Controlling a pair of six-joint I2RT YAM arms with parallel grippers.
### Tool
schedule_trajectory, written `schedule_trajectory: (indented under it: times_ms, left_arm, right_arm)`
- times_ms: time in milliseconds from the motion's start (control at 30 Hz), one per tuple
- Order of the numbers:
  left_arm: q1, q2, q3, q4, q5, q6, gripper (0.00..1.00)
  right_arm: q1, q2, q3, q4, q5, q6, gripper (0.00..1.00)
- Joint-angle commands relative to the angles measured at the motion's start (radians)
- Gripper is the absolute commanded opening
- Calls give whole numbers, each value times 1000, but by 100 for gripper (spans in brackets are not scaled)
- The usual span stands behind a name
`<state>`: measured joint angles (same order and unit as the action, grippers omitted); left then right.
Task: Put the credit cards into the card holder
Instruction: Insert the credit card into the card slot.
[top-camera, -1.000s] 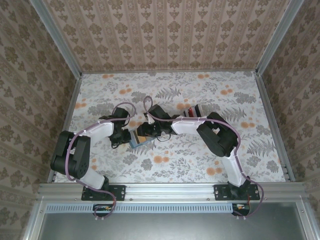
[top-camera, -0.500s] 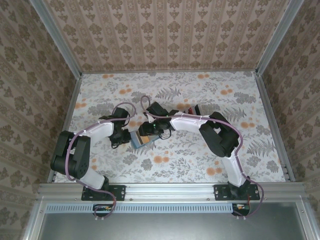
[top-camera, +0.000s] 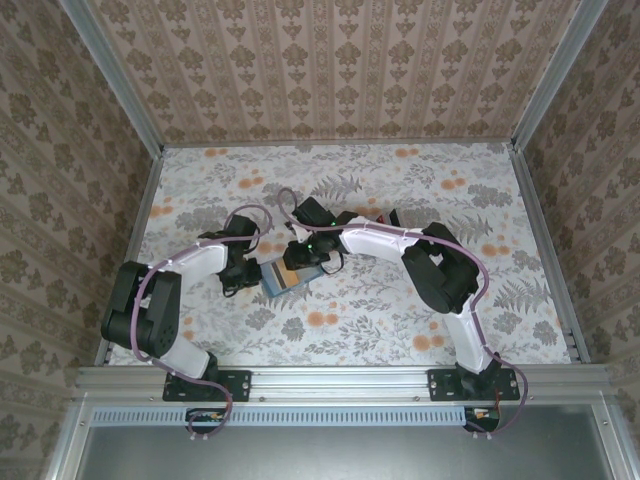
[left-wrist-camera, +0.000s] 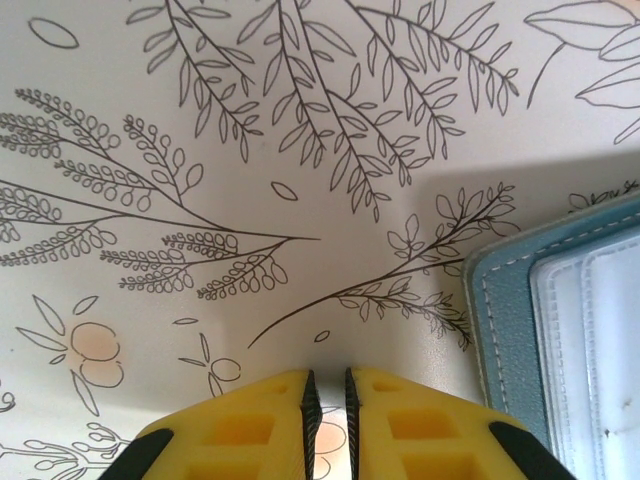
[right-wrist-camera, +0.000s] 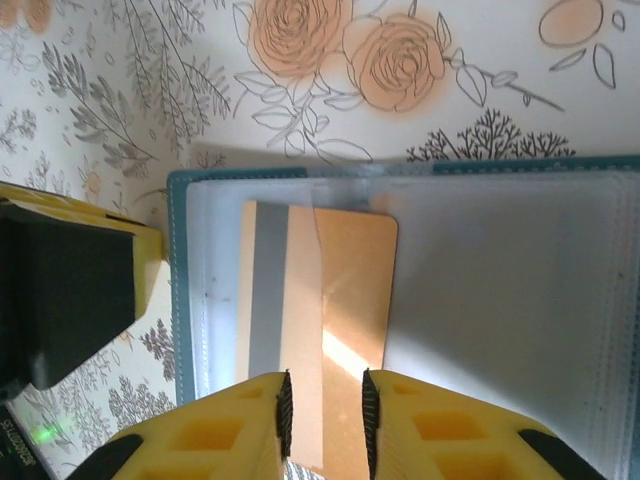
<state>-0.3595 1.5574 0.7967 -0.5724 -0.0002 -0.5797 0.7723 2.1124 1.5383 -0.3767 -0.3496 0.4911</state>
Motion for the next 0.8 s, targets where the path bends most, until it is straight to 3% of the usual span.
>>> schedule_trajectory:
  times_ms: [0,767]
  left_arm:
    - [-20,112,-51,164,112,14,17]
    - [-34,169,-12,183,140,9,17]
  right_arm:
    - [-4,32,31,-55,19,-22,26]
    - [31,149,171,-79,-42,-19,24]
